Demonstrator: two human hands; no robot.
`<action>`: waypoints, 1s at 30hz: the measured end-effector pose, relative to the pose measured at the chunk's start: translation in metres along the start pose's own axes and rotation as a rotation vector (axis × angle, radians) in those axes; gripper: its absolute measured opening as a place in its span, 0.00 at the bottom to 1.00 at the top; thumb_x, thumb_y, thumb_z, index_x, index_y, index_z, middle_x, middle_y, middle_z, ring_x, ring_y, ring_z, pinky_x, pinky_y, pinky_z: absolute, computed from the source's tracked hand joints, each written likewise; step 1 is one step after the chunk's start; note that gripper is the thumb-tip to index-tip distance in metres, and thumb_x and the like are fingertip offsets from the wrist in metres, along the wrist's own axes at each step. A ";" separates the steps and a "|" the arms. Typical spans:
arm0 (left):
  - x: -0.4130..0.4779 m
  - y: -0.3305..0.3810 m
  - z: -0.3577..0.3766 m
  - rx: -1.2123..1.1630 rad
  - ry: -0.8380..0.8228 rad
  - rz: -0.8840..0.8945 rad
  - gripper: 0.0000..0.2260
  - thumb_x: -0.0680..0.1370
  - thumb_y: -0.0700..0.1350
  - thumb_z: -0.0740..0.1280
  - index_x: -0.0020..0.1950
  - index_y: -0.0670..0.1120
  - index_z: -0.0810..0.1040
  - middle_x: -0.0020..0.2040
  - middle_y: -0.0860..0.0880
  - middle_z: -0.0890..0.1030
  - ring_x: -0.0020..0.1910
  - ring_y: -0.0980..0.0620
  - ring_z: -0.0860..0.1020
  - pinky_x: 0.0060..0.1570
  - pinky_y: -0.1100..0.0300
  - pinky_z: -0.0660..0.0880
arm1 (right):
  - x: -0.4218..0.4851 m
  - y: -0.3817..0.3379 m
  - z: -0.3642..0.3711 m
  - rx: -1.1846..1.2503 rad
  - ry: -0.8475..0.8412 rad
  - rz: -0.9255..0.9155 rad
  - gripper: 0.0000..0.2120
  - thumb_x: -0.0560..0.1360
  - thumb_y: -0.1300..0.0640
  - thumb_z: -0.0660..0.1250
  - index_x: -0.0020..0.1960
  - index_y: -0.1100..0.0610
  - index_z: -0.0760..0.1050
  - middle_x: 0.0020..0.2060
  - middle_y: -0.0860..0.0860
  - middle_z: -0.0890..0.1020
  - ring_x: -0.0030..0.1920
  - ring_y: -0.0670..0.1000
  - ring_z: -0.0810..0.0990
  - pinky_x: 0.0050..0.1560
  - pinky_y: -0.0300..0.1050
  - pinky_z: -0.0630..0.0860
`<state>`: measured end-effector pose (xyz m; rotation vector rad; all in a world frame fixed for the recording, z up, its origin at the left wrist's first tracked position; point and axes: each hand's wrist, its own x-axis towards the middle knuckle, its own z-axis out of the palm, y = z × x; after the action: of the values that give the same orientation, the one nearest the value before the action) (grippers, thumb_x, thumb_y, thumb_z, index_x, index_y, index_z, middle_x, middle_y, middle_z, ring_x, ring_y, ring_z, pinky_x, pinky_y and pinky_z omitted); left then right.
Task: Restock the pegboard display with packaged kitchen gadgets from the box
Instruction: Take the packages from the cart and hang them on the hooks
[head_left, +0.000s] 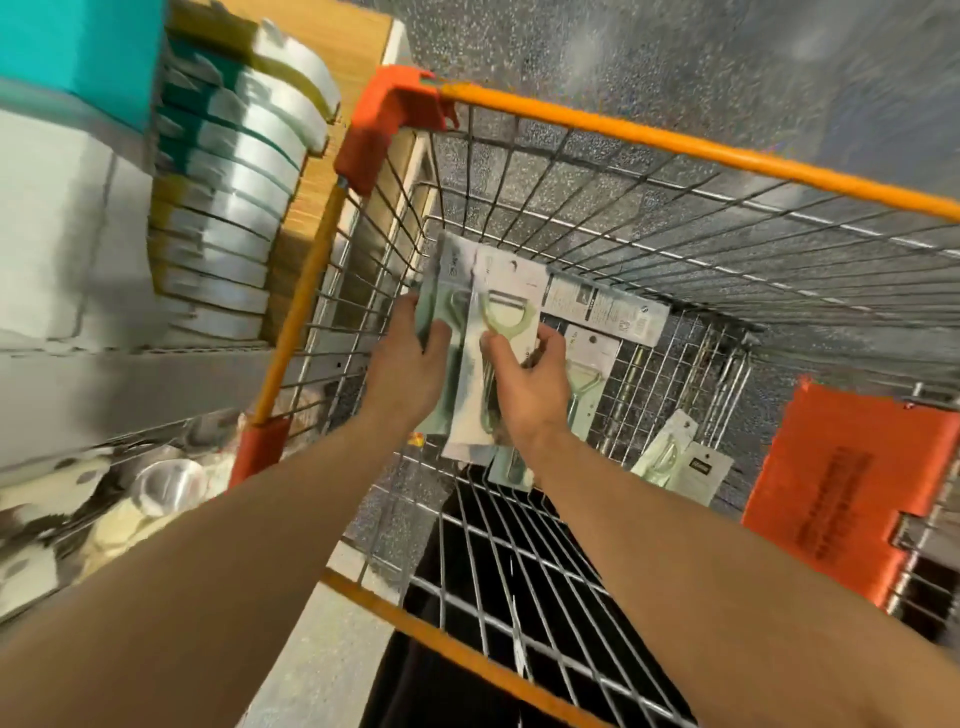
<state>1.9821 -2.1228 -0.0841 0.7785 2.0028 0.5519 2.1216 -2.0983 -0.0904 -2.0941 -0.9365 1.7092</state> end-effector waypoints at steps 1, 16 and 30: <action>-0.005 0.005 -0.004 -0.017 -0.016 -0.022 0.16 0.88 0.46 0.59 0.75 0.46 0.67 0.49 0.57 0.77 0.46 0.56 0.79 0.40 0.66 0.73 | -0.007 -0.009 -0.002 0.014 0.009 -0.018 0.33 0.76 0.42 0.72 0.75 0.50 0.63 0.53 0.44 0.80 0.53 0.47 0.80 0.60 0.52 0.79; -0.109 0.105 -0.078 -0.339 0.095 -0.092 0.32 0.83 0.68 0.53 0.80 0.50 0.69 0.77 0.45 0.73 0.75 0.42 0.72 0.76 0.43 0.67 | -0.147 -0.105 -0.036 0.003 -0.006 -0.366 0.28 0.65 0.34 0.78 0.57 0.43 0.71 0.51 0.45 0.85 0.52 0.49 0.85 0.59 0.53 0.81; -0.304 0.149 -0.160 -0.461 0.403 0.081 0.21 0.87 0.50 0.53 0.71 0.39 0.75 0.70 0.36 0.77 0.69 0.36 0.75 0.69 0.44 0.73 | -0.336 -0.154 -0.091 -0.005 -0.153 -0.688 0.19 0.76 0.39 0.69 0.58 0.51 0.74 0.48 0.47 0.82 0.47 0.47 0.80 0.46 0.46 0.75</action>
<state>2.0139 -2.2455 0.2678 0.4884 2.0832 1.2467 2.1313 -2.1800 0.2813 -1.3957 -1.4838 1.4880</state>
